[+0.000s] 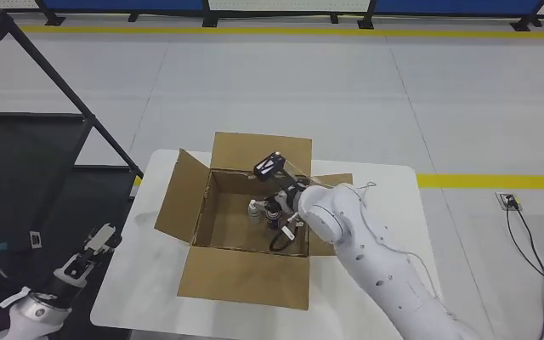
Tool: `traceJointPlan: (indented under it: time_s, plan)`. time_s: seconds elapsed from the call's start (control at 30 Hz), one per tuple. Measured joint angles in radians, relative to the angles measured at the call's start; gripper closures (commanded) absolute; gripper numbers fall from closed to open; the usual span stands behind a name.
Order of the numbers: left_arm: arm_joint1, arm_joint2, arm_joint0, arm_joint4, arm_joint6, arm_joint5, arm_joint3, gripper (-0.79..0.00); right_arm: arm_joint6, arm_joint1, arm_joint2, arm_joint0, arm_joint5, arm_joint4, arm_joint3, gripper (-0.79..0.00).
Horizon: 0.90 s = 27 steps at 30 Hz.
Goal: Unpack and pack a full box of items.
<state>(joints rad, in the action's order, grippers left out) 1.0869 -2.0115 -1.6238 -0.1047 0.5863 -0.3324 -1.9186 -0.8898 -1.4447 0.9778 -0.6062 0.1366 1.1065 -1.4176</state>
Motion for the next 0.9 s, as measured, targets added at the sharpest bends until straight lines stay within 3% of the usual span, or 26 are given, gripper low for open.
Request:
traceJointPlan:
  time_s: [0.13,0.2,0.47,0.6,0.73,0.9]
  plan:
    - [-0.004,0.077,0.063,0.077,0.011,0.028,0.012,-0.785,0.063,0.044,0.187,-0.222,0.045,-0.056,-0.292,-0.785]
    - [-0.005,0.108,0.088,0.106,0.014,0.033,0.015,-0.785,0.065,0.047,0.224,-0.275,0.057,-0.076,-0.342,-0.785]
    - [-0.007,0.216,0.155,0.187,0.03,0.07,0.007,-0.785,0.101,0.049,0.232,-0.268,0.043,-0.092,-0.33,-0.785]
    - [-0.007,0.254,0.163,0.204,0.034,0.078,-0.018,-0.785,0.165,0.063,0.356,-0.344,0.029,-0.186,-0.373,-0.785]
    - [-0.007,0.297,0.167,0.234,0.034,0.088,-0.048,-0.785,0.088,0.085,0.516,-0.409,0.075,-0.344,-0.378,-0.785]
    - [-0.005,0.367,0.195,0.287,0.033,0.114,-0.055,-0.785,-0.025,0.106,0.642,-0.403,0.121,-0.501,-0.291,-0.785]
